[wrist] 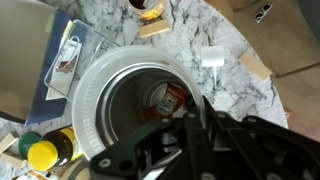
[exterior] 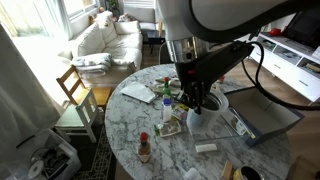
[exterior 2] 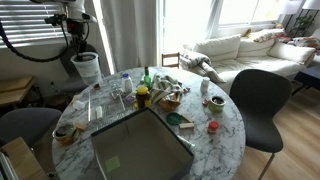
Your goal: Remove the clear box from the blue box, then move the clear cup to the left
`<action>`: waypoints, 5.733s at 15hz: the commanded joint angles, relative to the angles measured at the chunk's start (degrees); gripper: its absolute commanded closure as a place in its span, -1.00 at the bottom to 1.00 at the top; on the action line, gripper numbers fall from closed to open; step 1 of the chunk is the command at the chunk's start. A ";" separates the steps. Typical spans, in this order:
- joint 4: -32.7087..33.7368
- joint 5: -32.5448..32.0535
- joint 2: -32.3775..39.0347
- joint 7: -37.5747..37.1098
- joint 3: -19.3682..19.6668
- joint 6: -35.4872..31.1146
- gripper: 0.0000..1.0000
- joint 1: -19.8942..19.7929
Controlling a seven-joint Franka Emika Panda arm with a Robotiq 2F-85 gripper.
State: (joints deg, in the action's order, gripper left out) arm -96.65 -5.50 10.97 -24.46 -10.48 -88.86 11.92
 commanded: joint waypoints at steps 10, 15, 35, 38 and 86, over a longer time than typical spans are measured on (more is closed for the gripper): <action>11.09 -1.06 11.96 20.67 -0.20 -12.91 0.96 2.04; 17.03 -1.18 19.10 25.55 -0.13 -13.91 0.96 3.42; 33.67 -4.94 35.24 27.70 3.12 -6.06 0.31 7.99; 34.56 -4.25 35.70 27.25 3.11 -5.24 -0.13 7.74; -16.22 0.13 -0.19 4.41 16.87 -24.47 -1.00 -14.37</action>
State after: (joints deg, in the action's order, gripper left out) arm -105.86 -6.55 14.21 -21.09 5.43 -109.16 -0.45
